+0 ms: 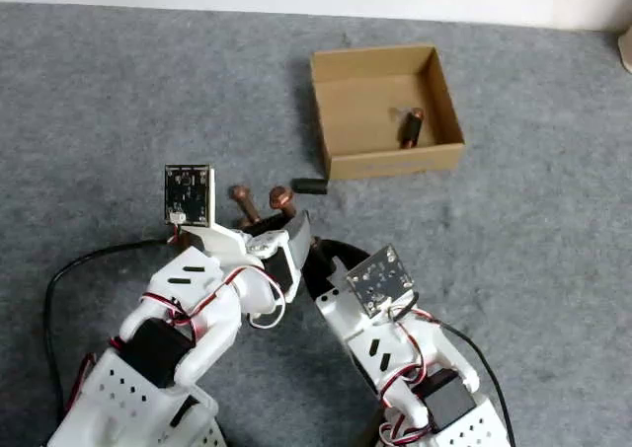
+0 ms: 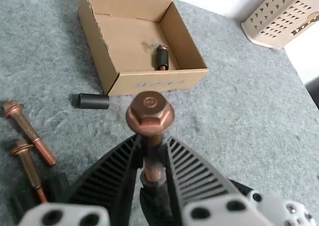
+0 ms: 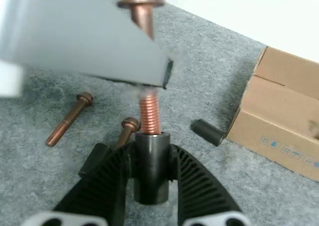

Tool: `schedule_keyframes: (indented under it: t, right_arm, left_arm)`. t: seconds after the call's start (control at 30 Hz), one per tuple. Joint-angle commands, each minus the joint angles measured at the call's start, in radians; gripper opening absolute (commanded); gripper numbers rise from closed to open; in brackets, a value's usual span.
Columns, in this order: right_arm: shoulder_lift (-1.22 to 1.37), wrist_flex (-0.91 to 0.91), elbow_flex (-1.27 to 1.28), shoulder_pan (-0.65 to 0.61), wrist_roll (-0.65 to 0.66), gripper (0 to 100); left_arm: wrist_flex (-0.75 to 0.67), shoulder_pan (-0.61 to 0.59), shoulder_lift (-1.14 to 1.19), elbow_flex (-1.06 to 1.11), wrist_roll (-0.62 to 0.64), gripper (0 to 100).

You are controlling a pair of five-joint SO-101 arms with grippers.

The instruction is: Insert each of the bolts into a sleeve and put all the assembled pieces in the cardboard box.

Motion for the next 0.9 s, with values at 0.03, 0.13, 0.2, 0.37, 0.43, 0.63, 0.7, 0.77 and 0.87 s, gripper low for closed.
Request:
schedule_keyframes:
  t: [0.03, 0.13, 0.2, 0.37, 0.43, 0.63, 0.7, 0.77, 0.87]
  right_arm:
    - [-0.008, -0.047, -0.048, 0.036, 0.011, 0.4]
    - [-0.008, -0.044, -0.048, 0.05, 0.011, 0.4]
    - [-0.008, -0.044, -0.05, 0.056, 0.011, 0.4]
    - [-0.008, -0.044, -0.053, 0.054, 0.011, 0.4]
    - [-0.008, -0.044, -0.053, 0.053, 0.009, 0.4]
    - [-0.008, -0.042, -0.053, 0.051, 0.008, 0.4]
    - [-0.008, -0.042, -0.053, 0.051, 0.009, 0.4]
    - [-0.008, -0.042, -0.053, 0.051, 0.009, 0.4]
    - [-0.008, -0.042, -0.05, 0.051, 0.009, 0.4]
  left_arm:
    - [-0.005, 0.068, 0.054, -0.01, -0.009, 1]
    - [0.005, 0.074, 0.163, -0.062, -0.008, 1]
    - [0.038, 0.073, 0.219, -0.102, -0.008, 1]
    - [0.057, 0.071, 0.223, -0.127, -0.008, 1]
    - [0.057, 0.07, 0.209, -0.127, -0.008, 1]
    - [0.074, 0.001, 0.209, -0.166, -0.008, 1]
    - [0.091, 0.001, 0.209, -0.18, -0.009, 1]
    - [0.091, 0.001, 0.211, -0.188, -0.009, 1]
    - [0.094, 0.001, 0.211, -0.196, -0.011, 1]
